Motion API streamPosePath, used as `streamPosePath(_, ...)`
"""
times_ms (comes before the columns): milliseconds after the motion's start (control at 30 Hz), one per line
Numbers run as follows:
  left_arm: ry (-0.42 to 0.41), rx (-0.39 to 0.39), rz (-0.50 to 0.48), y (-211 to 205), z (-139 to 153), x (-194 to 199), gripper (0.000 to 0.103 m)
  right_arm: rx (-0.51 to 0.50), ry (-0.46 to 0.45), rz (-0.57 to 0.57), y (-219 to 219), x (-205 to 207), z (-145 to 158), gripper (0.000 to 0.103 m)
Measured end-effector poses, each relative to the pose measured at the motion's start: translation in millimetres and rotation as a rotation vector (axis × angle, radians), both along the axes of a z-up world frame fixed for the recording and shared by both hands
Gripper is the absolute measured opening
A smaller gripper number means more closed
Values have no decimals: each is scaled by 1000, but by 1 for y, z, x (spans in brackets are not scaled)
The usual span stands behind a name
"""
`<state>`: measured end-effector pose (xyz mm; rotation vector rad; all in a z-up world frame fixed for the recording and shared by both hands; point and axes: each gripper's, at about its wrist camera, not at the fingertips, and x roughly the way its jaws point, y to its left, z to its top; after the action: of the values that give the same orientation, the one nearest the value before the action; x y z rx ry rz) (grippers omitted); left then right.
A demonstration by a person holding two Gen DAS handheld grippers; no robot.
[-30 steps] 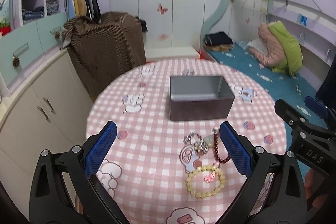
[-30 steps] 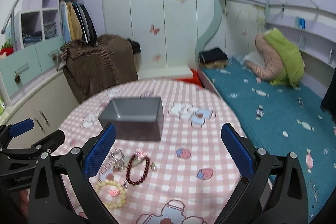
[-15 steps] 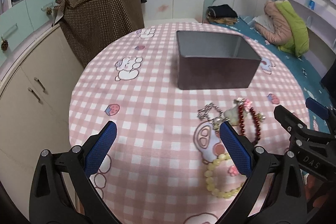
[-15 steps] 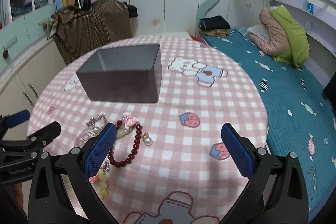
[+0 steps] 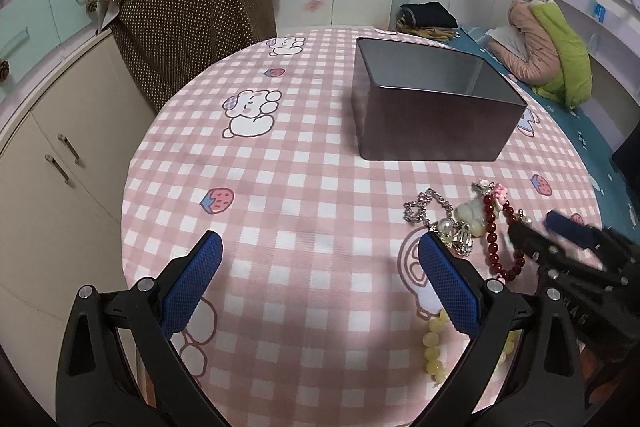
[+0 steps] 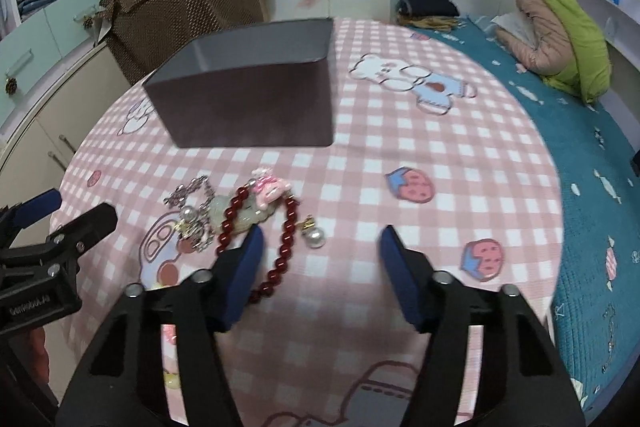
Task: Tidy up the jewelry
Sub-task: 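Lower the right gripper over the dark red bead bracelet, then close the right gripper on the red bead bracelet and lift it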
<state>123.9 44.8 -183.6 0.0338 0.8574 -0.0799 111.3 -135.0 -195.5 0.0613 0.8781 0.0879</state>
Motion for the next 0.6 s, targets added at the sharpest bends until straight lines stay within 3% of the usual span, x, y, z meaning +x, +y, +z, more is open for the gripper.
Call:
streamPosePath(100,-2,-2,2,2,0,1,98,-34,-2,7,5,0,-1,44)
streamPosePath(167,0,-7,0,2,-1,2,98,-52,2,2,7,0,0,32)
streamPosePath(267,8,-10,-5,0,-3,2,98,-74,-1,17,11,-1,0,22)
streamPosePath(600,14,-28,-8,-5,-1,2,98,-68,-12,29,9,-2,-1,18)
